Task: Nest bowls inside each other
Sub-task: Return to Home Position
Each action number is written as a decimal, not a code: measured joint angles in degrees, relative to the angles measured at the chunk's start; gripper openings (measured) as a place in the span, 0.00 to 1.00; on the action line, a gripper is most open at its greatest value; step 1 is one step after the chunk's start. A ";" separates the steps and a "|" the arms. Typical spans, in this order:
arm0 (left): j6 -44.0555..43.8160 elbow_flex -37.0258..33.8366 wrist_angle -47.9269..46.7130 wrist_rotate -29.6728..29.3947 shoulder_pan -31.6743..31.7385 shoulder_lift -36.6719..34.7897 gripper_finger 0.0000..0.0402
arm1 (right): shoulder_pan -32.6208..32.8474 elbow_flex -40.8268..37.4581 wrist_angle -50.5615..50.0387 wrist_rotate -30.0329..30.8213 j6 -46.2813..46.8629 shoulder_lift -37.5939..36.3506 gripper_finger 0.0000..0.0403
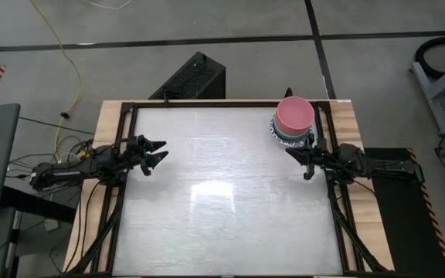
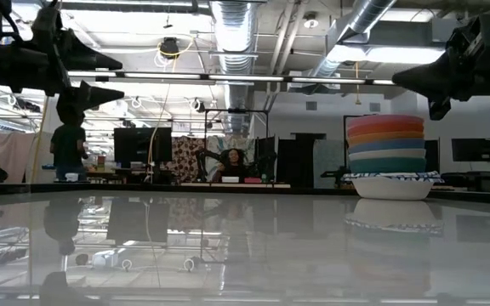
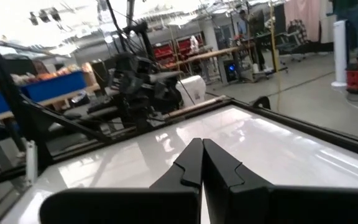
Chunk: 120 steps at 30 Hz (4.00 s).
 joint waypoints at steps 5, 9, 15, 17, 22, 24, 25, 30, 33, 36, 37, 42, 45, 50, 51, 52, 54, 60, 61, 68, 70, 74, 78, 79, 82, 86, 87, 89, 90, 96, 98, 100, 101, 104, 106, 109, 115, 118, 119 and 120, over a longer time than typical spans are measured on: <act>1.55 -0.04 0.35 -0.61 -1.31 -0.04 0.71 | -0.03 -0.02 -2.47 0.54 -0.20 0.04 0.06; 1.76 -0.04 0.08 -0.84 -1.31 -0.04 0.71 | -0.05 -0.02 -2.62 0.72 -1.09 0.07 0.06; 2.95 -0.09 -0.23 -7.20 -1.28 -0.04 0.71 | -0.05 -0.04 -2.83 1.02 -1.16 0.07 0.06; 2.93 -0.09 -0.53 -7.44 -1.28 -0.04 0.71 | -0.04 -0.04 -2.89 1.04 -1.17 0.07 0.06; 2.73 -0.11 -2.97 -4.11 -1.31 0.07 0.71 | -0.05 -0.04 -3.00 1.04 -1.14 0.07 0.06; 2.46 -0.11 -2.93 -2.50 -1.31 0.15 0.71 | -0.05 -0.04 -3.04 1.06 -1.14 0.07 0.06; 2.41 -0.11 -2.93 -1.71 -1.31 0.15 0.71 | -0.05 -0.04 -3.06 1.05 -1.14 0.07 0.06; 5.90 -0.13 -3.20 0.36 -1.31 0.17 0.71 | -0.05 -0.04 -3.08 1.06 -1.12 0.07 0.06; 8.70 -0.13 -3.09 2.30 -1.28 0.09 0.71 | -0.05 -0.04 -3.08 1.06 -1.12 0.07 0.06; 11.91 -0.13 -3.29 5.81 -1.28 0.07 0.71 | -0.04 -0.07 -3.08 1.06 -1.10 0.07 0.06; 13.24 -0.13 -3.65 6.93 -1.28 0.07 0.71 | -0.05 -0.07 -3.10 1.06 -1.10 0.07 0.06; 17.36 -0.13 -4.61 9.50 -1.31 0.07 0.71 | -0.04 -0.07 -3.11 1.08 -1.10 0.07 0.06; 15.78 -0.13 -4.64 9.46 -1.31 0.09 0.71 | -0.05 -0.07 -3.11 1.08 -1.10 0.07 0.06; 10.37 -0.13 -4.60 8.79 -1.28 0.08 0.71 | -0.04 -0.09 -3.11 1.08 -1.08 0.07 0.06; 10.70 -0.13 -4.62 9.10 -1.28 0.14 0.71 | -0.05 -0.09 -3.11 1.08 -1.08 0.07 0.06; 11.24 -0.13 -4.62 9.32 -1.28 0.15 0.71 | -0.04 -0.09 -3.11 1.08 -1.08 0.07 0.06; 12.50 -0.13 -4.59 9.52 -1.31 0.15 0.71 | -0.05 -0.09 -3.13 1.08 -1.08 0.07 0.06; 12.29 -0.13 -4.32 8.33 -1.30 0.15 0.71 | -0.03 -0.09 -3.13 1.08 -1.08 0.07 0.06; 12.29 -0.13 -4.36 8.33 -1.31 0.15 0.71 | -0.05 -0.09 -3.13 1.08 -1.08 0.07 0.06; 11.82 -0.13 -4.41 8.42 -1.28 0.23 0.71 | -0.05 -0.09 -3.11 1.08 -1.08 0.07 0.06; 12.39 -0.13 -4.53 8.64 -1.32 0.52 0.71 | -0.05 -0.09 -3.13 1.08 -1.09 0.07 0.06; 13.23 -0.13 -4.55 8.46 -1.28 2.07 0.71 | -0.05 -0.09 -3.13 1.08 -1.08 0.04 0.06; 11.26 -0.13 -4.44 8.17 -1.28 3.93 0.71 | -0.03 -0.09 -3.13 1.08 -1.08 0.04 0.06; 10.50 -0.13 -4.44 8.18 -1.28 4.18 0.71 | -0.05 -0.09 -3.13 1.08 -1.08 0.04 0.06; 10.03 -0.13 -4.12 7.98 -1.28 4.25 0.71 | -0.03 -0.09 -3.13 1.08 -1.08 0.04 0.06; 11.02 -0.13 -1.17 5.51 -1.28 4.24 0.71 | -0.04 -0.09 -3.13 1.08 -1.08 0.04 0.06; 11.28 -0.13 -0.29 5.36 -1.28 4.22 0.71 | -0.04 -0.09 -3.13 1.08 -1.08 0.04 0.06; 11.68 -0.13 0.15 5.69 -1.28 4.20 0.71 | -0.03 -0.09 -3.13 1.08 -1.08 0.04 0.06; 11.70 -0.13 -0.52 6.17 -1.28 4.20 0.71 | -0.05 -0.09 -3.13 1.08 -1.08 0.04 0.06; 11.81 0.42 -6.24 9.71 -1.30 5.00 0.71 | -0.05 -0.09 -3.13 1.08 -1.10 0.07 0.06; 11.80 0.46 -6.48 9.90 -1.28 5.01 0.71 | -0.05 -0.09 -3.13 1.08 -1.09 0.07 0.06; 11.80 0.48 -6.54 9.88 -1.28 5.01 0.71 | -0.03 -0.09 -3.13 1.08 -1.10 0.04 0.06; 11.79 0.50 -6.58 9.77 -1.28 5.01 0.71 | -0.03 -0.09 -3.13 1.08 -1.10 0.07 0.06; 11.78 0.57 -6.71 9.67 -1.28 5.01 0.71 | -0.04 -0.09 -3.13 1.08 -1.10 0.06 0.06; 11.78 0.57 -6.75 9.62 -1.35 4.98 0.71 | -0.03 -0.09 -3.11 1.08 -1.09 0.05 0.06; 11.76 0.48 -6.44 9.31 -2.43 3.31 0.71 | -0.05 -0.09 -3.13 1.08 -1.10 0.07 0.06; 11.73 0.31 -4.50 9.84 -2.38 0.07 0.71 | -0.04 -0.09 -3.12 1.06 -1.09 0.07 0.06; 11.74 0.11 -4.78 8.33 -2.90 -0.30 0.71 | -0.03 -0.09 -3.13 1.06 -1.10 0.04 0.06; 11.77 0.11 -5.01 8.47 -3.07 -0.21 0.71 | -0.04 -0.09 -3.11 1.04 -1.09 0.04 0.06; 11.87 0.09 -4.74 8.88 -3.10 -0.18 0.71 | -0.03 -0.09 -3.13 1.06 -1.09 0.02 0.06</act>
